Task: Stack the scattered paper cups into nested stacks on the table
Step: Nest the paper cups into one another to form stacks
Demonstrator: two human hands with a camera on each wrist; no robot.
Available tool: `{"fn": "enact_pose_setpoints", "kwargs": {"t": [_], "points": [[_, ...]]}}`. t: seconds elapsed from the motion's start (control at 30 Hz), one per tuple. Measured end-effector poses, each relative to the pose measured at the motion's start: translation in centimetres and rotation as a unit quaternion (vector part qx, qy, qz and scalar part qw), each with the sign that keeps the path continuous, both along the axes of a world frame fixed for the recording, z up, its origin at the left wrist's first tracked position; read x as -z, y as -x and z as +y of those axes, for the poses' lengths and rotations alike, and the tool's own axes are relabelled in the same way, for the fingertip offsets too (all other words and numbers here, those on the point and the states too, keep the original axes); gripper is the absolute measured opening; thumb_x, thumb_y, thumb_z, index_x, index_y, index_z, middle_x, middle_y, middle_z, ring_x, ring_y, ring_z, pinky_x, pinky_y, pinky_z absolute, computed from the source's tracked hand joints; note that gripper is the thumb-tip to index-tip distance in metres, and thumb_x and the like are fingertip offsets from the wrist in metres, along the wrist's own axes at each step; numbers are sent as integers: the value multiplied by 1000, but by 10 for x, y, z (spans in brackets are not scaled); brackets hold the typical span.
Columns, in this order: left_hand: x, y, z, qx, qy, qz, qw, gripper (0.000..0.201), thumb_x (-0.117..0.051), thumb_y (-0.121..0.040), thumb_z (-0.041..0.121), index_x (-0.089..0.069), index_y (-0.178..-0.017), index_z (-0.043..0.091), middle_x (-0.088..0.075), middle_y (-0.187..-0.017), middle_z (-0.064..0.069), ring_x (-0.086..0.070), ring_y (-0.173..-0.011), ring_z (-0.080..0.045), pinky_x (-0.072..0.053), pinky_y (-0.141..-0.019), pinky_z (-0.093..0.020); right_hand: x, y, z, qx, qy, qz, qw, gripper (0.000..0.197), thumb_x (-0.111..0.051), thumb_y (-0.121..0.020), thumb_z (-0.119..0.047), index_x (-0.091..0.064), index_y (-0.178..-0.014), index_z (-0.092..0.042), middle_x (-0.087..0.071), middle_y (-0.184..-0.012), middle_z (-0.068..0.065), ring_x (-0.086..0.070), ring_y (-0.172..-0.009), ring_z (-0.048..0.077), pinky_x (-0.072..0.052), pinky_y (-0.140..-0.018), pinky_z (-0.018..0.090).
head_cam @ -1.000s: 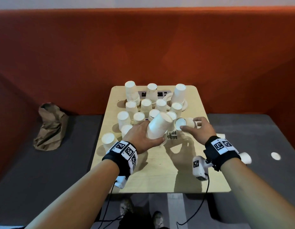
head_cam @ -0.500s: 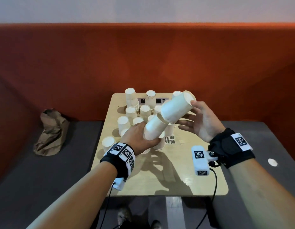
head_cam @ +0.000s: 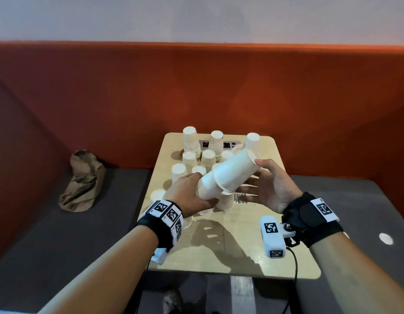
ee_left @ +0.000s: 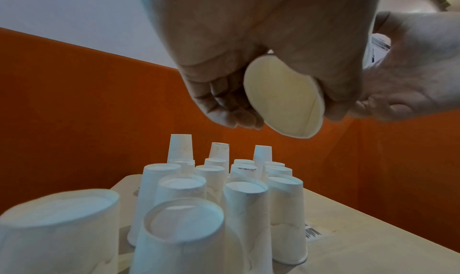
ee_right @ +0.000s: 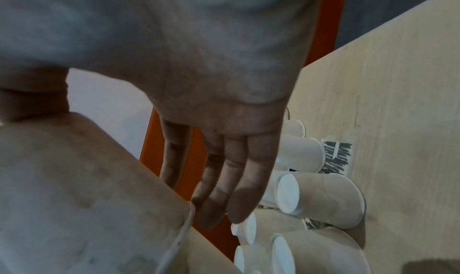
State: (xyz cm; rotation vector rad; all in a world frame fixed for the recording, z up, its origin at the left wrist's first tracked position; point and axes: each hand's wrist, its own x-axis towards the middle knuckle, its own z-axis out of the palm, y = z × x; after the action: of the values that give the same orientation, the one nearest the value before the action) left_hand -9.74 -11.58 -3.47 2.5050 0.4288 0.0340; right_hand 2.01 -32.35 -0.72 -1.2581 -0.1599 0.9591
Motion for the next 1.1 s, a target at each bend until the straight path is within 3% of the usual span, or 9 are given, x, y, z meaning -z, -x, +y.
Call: {"fn": "enact_pose_setpoints", "kwargs": {"t": [0.1, 0.23, 0.4, 0.53, 0.7, 0.8, 0.93, 1.03, 1.1], "points": [[-3, -1, -3, 4, 15, -9, 1000, 68, -78, -55, 64, -52, -106, 28, -63, -100, 10, -60, -89, -15, -55, -78, -40, 3, 5, 5, -13, 19, -6, 1000, 80, -69, -61, -54, -58, -126, -8, -64, -110, 18, -65, -92, 32, -48, -85, 43], [-6, -2, -4, -2, 78, -56, 995, 104, -85, -40, 70, -42, -127, 33, -65, -114, 7, -60, -105, -17, -53, -86, -41, 8, 11, 12, -5, 14, -7, 1000, 81, -70, -62, -54, -56, -128, -10, -63, -109, 13, -66, -91, 32, -52, -76, 38], [-6, -3, 0, 19, 104, -63, 992, 122, -80, -33, 78, -33, -137, 37, -63, -119, 6, -59, -110, -17, -51, -93, -42, 12, 15, 18, -2, 1, -10, 1000, 73, -74, -67, -51, -58, -130, -18, -68, -111, 10, -70, -95, 32, -54, -74, 37], [-4, -8, 7, 3, 108, -96, 990, 107, -78, -36, 81, -47, -128, 37, -64, -114, 12, -60, -104, -12, -54, -89, -41, 8, 15, 26, 4, -4, -19, 1000, 51, -68, -81, -44, -61, -127, -23, -67, -126, 11, -69, -107, 38, -55, -87, 41], [-2, -21, 21, -34, 28, -101, 994, 71, -76, -47, 74, -64, -102, 30, -66, -94, 12, -62, -86, -10, -55, -76, -39, -8, 14, 44, 20, 39, -107, 993, 29, -68, -92, -35, -67, -119, -23, -66, -127, 7, -74, -96, 31, -54, -81, 40], [4, -32, 31, -78, 21, -108, 991, 71, -74, -47, 73, -62, -103, 31, -64, -95, 11, -63, -84, -13, -56, -74, -39, -12, 17, 63, 60, 78, -284, 954, 37, -69, -92, -34, -59, -128, -32, -64, -128, -2, -72, -99, 15, -57, -75, 32], [-2, -44, 38, -80, 44, -134, 987, 68, -72, -55, 65, -56, -111, 31, -60, -104, 9, -62, -92, -16, -55, -78, -42, -15, 19, 81, 71, 140, -502, 851, 51, -72, -86, -39, -51, -132, -46, -57, -120, -32, -55, -113, 1, -47, -98, 31], [-5, -53, 49, -65, 77, -163, 981, 79, -76, -64, 55, -40, -131, 33, -54, -123, 6, -57, -110, -20, -52, -89, -45, -15, 14, 97, 109, 152, -540, 820, 51, -71, -88, -39, -49, -134, -36, -57, -124, -23, -53, -117, 6, -45, -101, 34], [-1, -59, 62, -58, 79, -161, 982, 92, -73, -66, 54, -27, -143, 33, -48, -137, 4, -51, -122, -22, -49, -97, -46, -16, 8, 108, 147, 152, -545, 811, 49, -73, -86, -37, -47, -127, -30, -59, -119, -16, -56, -106, 7, -47, -91, 29]]}}
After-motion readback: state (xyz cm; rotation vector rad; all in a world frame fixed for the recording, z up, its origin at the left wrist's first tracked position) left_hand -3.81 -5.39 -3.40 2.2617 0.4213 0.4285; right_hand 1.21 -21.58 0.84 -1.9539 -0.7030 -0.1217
